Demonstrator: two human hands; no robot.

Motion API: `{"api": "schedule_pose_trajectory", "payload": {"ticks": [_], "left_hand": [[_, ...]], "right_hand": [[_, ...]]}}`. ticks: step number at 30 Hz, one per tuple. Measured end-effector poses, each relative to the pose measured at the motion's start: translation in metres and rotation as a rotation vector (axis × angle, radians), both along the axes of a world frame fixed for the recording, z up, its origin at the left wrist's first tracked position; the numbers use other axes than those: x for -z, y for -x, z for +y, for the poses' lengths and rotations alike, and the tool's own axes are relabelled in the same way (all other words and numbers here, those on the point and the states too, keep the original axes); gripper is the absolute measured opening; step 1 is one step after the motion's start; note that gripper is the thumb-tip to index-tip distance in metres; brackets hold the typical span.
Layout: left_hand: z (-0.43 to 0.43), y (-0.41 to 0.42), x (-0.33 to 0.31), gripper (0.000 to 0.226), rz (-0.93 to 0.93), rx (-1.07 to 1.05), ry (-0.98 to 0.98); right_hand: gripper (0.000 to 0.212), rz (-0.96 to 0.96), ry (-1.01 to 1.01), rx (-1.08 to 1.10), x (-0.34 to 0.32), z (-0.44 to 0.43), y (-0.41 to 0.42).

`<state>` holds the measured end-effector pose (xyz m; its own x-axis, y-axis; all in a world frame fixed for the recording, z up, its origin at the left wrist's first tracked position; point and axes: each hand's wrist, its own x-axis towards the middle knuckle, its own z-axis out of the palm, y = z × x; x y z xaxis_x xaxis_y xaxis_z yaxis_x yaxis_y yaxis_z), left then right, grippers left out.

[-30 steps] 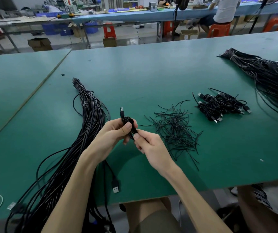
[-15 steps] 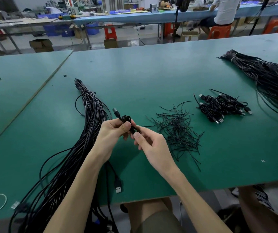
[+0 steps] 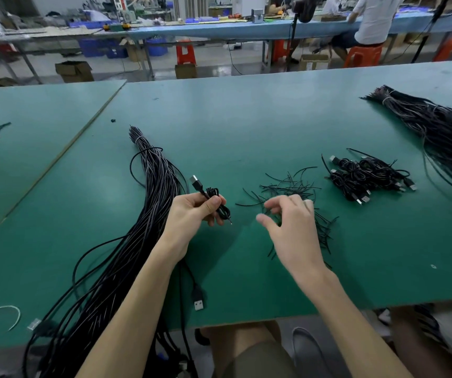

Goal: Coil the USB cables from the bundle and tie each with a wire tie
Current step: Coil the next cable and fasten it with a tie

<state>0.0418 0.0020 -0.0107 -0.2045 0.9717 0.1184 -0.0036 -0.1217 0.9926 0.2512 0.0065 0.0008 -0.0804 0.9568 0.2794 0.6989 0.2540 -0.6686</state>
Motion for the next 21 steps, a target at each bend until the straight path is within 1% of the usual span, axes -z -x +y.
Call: {"api": "schedule_pose_trajectory", "payload": {"ticks": [1,2,3,5,7,12,14,16,18,21], "left_hand": [[0.000,0.000,0.000,0.013,0.005,0.004,-0.002],[0.000,-0.001,0.000,0.013,0.010,0.006,-0.003],[0.000,-0.002,0.000,0.013,0.015,0.006,-0.002],[0.000,-0.002,0.000,0.013,0.022,0.004,0.000],[0.001,-0.002,0.000,0.013,0.028,0.005,-0.001],[0.002,-0.003,0.000,0.021,-0.002,0.017,0.000],[0.002,-0.002,0.000,0.018,-0.003,0.017,-0.001],[0.002,-0.002,0.001,0.016,-0.004,0.020,-0.002],[0.001,-0.002,0.000,0.021,-0.009,0.021,-0.003],[0.001,-0.003,-0.001,0.017,-0.015,0.026,0.003]], "right_hand": [[0.033,-0.143,0.003,0.014,0.003,-0.001,0.000],[0.040,-0.231,0.017,0.027,0.007,-0.002,0.000],[0.044,-0.258,0.028,0.039,0.010,-0.004,0.002],[0.045,-0.230,-0.019,0.054,0.014,-0.004,0.006],[0.041,-0.245,-0.081,0.050,0.016,0.002,0.010],[0.038,-0.339,-0.048,0.039,0.013,0.030,0.020],[0.033,-0.362,-0.043,0.043,0.012,0.039,0.026],[0.025,-0.347,-0.018,0.059,0.011,0.046,0.030],[0.016,-0.327,-0.006,0.073,0.011,0.050,0.031],[0.013,-0.336,-0.013,0.068,0.011,0.052,0.030]]}}
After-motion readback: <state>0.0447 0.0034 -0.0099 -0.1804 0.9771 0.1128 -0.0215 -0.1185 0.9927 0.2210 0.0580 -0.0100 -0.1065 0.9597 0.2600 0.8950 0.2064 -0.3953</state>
